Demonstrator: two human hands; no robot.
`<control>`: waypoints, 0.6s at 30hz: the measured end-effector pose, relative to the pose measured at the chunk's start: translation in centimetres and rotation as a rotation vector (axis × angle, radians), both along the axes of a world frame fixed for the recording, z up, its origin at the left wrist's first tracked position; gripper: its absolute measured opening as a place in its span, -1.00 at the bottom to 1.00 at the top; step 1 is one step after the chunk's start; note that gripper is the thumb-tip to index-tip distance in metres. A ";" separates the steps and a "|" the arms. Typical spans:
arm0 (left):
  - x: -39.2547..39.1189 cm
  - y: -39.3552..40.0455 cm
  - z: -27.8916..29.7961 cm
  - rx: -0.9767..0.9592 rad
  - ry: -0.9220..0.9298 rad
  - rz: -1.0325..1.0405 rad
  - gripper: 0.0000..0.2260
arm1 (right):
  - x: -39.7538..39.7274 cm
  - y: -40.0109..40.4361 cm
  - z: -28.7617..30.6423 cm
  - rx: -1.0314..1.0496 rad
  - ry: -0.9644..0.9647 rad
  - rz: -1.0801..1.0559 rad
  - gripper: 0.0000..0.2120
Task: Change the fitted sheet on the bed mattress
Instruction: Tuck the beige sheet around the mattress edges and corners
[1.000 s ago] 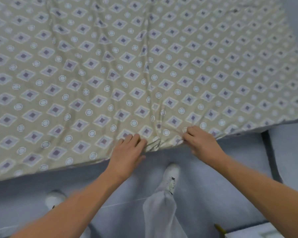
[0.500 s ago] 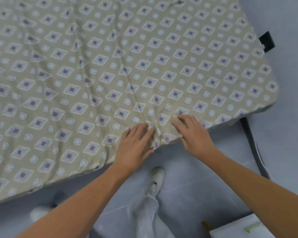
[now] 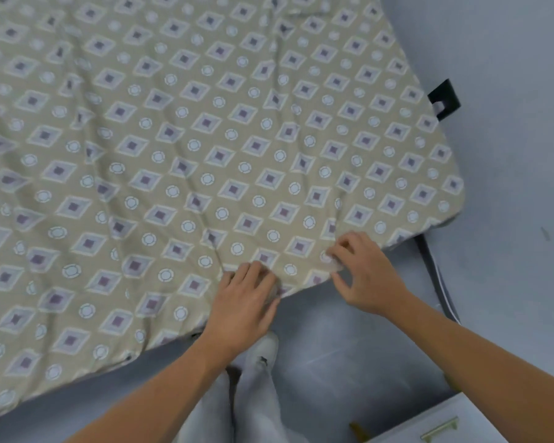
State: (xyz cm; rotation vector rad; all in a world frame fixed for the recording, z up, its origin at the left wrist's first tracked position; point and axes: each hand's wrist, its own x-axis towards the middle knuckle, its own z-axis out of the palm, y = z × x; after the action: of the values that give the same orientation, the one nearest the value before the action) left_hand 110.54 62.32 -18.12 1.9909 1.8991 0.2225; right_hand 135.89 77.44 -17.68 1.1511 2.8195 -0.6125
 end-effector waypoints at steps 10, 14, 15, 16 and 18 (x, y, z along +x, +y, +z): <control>6.9 10.8 -2.9 -0.189 0.108 0.026 -0.27 | 6.5 7.3 -3.2 0.092 -0.166 -0.072 -0.39; 9.4 10.0 -3.1 -0.168 0.130 0.039 -0.35 | 11.6 9.5 -2.8 0.088 -0.123 -0.108 -0.44; 10.1 10.3 -2.9 -0.175 0.144 0.043 -0.37 | 12.0 10.0 -2.5 0.085 -0.120 -0.112 -0.46; 11.0 11.1 -2.5 -0.183 0.159 0.044 -0.38 | 12.1 10.6 -2.1 0.088 -0.116 -0.134 -0.49; 12.7 13.9 -1.7 -0.165 0.161 0.062 -0.40 | 11.8 13.0 -1.1 0.121 -0.085 -0.207 -0.55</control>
State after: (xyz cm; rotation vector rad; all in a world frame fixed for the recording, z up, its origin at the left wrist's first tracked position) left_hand 123.27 76.21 -19.81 1.8916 2.0078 -0.0783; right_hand 147.66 90.41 -18.80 1.4662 2.7202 -0.3954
